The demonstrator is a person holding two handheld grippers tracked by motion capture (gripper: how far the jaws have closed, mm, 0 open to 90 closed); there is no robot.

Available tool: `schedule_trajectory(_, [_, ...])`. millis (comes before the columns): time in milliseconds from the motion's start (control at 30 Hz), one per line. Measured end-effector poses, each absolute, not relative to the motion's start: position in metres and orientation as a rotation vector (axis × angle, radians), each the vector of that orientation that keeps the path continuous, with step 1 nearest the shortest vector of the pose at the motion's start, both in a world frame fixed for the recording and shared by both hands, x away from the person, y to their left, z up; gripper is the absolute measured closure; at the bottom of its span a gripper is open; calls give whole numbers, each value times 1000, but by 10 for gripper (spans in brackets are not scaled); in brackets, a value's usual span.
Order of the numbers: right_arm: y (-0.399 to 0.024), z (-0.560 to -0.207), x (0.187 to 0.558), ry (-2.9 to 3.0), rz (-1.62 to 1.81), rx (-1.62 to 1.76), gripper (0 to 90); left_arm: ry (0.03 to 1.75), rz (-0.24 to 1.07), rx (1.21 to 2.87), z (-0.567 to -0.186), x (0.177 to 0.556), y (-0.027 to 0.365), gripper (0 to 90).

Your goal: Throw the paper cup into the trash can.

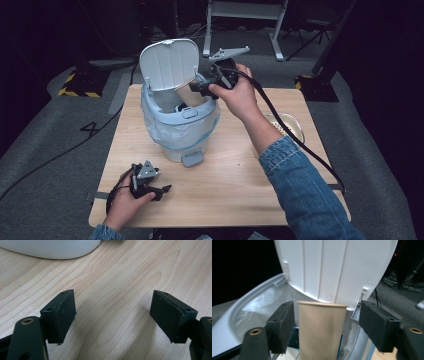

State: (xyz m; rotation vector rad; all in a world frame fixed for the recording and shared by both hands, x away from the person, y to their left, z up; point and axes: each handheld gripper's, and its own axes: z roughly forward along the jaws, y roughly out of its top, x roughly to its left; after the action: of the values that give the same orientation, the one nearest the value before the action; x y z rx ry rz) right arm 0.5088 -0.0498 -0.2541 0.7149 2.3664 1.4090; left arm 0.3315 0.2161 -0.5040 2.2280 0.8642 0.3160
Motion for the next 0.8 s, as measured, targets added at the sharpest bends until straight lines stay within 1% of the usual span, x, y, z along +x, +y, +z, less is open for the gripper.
schedule_trajectory(167, [-38,-269,518,2420,1364,763,235,864,313,2227,-504,332,216,209])
schedule_trajectory(300, [-28,-272,513,2560,1423,597,301,864,314,2225,-504,332,216,208])
schedule_trajectory(400, [-26,-268,504,2585,1487,493,315,862,319,2229,-504,331,216,208])
schedule_trajectory(567, [-42,-255,498,2520,1482,489,320,863,320,2229,-504,331,216,208])
schedule_trajectory(800, [-74,-232,479,2448,1475,519,411,863,319,2229,-504,331,216,208])
